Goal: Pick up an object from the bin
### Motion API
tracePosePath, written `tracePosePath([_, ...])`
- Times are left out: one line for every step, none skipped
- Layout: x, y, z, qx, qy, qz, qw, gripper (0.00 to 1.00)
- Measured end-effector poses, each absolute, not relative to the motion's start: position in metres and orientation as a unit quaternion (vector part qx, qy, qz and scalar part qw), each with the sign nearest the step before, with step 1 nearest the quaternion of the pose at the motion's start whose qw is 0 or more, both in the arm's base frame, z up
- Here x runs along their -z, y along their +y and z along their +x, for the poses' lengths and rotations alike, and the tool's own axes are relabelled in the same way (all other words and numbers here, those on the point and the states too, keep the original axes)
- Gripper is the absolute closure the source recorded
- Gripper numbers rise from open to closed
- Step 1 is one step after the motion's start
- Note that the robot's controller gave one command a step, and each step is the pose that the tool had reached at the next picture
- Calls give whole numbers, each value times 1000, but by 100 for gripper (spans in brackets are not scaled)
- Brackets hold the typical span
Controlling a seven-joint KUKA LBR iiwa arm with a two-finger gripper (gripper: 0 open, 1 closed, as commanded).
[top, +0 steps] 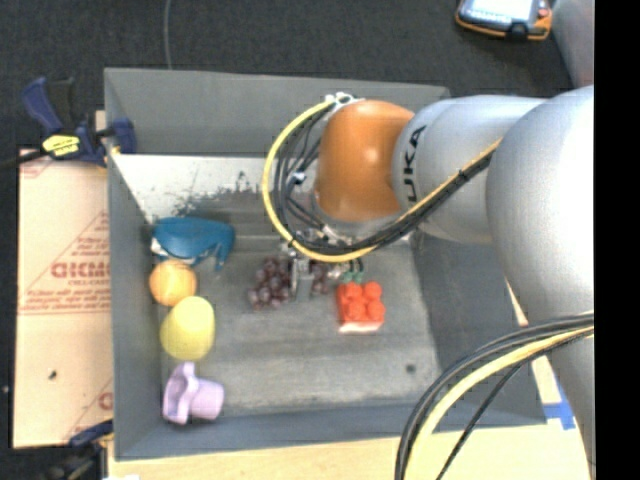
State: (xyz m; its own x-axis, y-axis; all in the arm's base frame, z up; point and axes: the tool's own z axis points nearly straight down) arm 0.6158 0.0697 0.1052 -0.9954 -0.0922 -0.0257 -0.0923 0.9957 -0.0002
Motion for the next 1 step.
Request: tracePosePath([-133, 69, 614, 0, 999, -46, 10, 100])
